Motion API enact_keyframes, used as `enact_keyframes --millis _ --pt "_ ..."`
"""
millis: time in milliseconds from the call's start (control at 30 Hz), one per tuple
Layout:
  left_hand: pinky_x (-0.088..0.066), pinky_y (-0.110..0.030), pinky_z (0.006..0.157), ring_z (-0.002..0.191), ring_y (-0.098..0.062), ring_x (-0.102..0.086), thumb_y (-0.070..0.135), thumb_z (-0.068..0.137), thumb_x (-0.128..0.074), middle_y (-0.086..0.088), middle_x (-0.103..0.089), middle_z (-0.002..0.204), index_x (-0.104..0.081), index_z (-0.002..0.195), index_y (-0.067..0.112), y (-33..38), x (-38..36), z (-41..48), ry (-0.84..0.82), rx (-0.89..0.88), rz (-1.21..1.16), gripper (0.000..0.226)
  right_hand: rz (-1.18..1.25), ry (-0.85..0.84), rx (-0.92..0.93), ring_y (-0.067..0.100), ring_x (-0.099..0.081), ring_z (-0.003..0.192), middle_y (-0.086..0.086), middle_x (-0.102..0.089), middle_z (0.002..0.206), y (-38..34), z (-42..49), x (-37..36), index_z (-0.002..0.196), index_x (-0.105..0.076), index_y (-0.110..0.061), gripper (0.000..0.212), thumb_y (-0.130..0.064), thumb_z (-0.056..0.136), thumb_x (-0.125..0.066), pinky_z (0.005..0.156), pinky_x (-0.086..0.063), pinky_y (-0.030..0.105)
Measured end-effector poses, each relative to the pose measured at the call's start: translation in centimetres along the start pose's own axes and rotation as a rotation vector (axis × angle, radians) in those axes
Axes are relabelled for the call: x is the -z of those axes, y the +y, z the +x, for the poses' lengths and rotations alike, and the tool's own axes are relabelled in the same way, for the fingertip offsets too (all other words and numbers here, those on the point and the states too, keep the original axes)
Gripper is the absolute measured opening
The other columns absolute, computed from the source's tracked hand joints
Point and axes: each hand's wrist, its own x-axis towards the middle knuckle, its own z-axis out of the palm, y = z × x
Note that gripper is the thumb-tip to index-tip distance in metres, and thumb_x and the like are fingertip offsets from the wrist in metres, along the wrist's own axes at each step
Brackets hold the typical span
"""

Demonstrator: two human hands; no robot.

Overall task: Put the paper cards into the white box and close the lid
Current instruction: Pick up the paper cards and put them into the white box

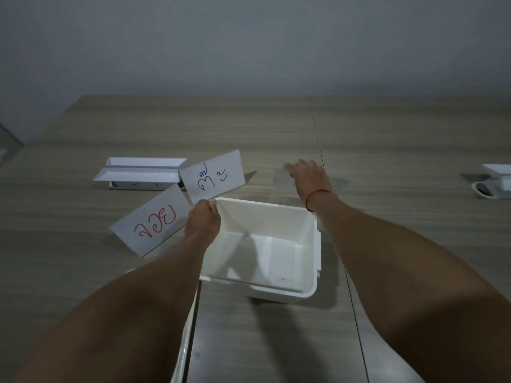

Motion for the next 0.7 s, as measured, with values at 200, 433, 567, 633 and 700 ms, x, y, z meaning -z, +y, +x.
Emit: enact_keyframes --millis 200,433,567,633,700 --pt "-0.047 -0.04 0.088 0.116 -0.038 -0.057 0.017 0.101 -0.032 -0.023 -0.061 0.123 -0.055 0.123 -0.002 0.1 1.2 -1.4 -0.109 0.06 -0.003 0.037 -0.031 0.124 0.017 0.03 -0.047 0.125 0.007 -0.051 0.138 -2.4 -1.2 5.9 0.144 -0.038 -0.026 0.051 -0.004 0.098 -0.035 0.1 -0.037 0.039" --pt "-0.046 -0.037 0.084 0.118 -0.037 -0.057 0.003 0.094 -0.038 -0.021 -0.055 0.131 -0.045 0.135 -0.001 -0.7 2.3 -3.1 -0.205 0.032 -0.032 0.042 0.15 0.128 0.026 0.033 -0.049 0.127 0.011 -0.053 0.14 -5.6 -3.0 10.7 0.144 -0.041 -0.026 0.051 -0.004 0.097 -0.041 0.103 -0.038 0.039" --pt "-0.044 -0.042 0.097 0.121 -0.038 -0.054 0.009 0.099 -0.034 -0.021 -0.052 0.134 -0.05 0.132 0.001 -1.4 2.6 -3.4 -0.203 -0.023 -0.041 0.037 0.353 -0.059 0.047 0.03 -0.052 0.126 0.011 -0.055 0.139 -7.3 -5.0 10.5 0.139 -0.049 -0.021 0.043 -0.01 0.099 -0.044 0.103 -0.041 0.034" --pt "-0.043 -0.042 0.098 0.121 -0.039 -0.053 0.013 0.1 -0.032 -0.022 -0.052 0.135 -0.05 0.132 0.004 -1.9 2.7 -3.5 -0.194 -0.03 -0.057 0.037 0.399 -0.169 0.025 0.029 -0.057 0.121 0.011 -0.057 0.137 -7.9 -6.4 9.2 0.137 -0.052 -0.022 0.041 -0.01 0.098 -0.046 0.095 -0.044 0.03" --pt "-0.043 -0.042 0.098 0.121 -0.039 -0.053 0.016 0.101 -0.031 -0.022 -0.054 0.133 -0.05 0.131 0.004 -2.4 2.7 -3.5 -0.189 -0.025 -0.067 0.037 0.426 -0.269 -0.009 0.028 -0.059 0.118 0.01 -0.06 0.134 -8.5 -7.7 7.4 0.131 -0.058 -0.021 0.038 -0.012 0.096 -0.051 0.094 -0.044 0.03"
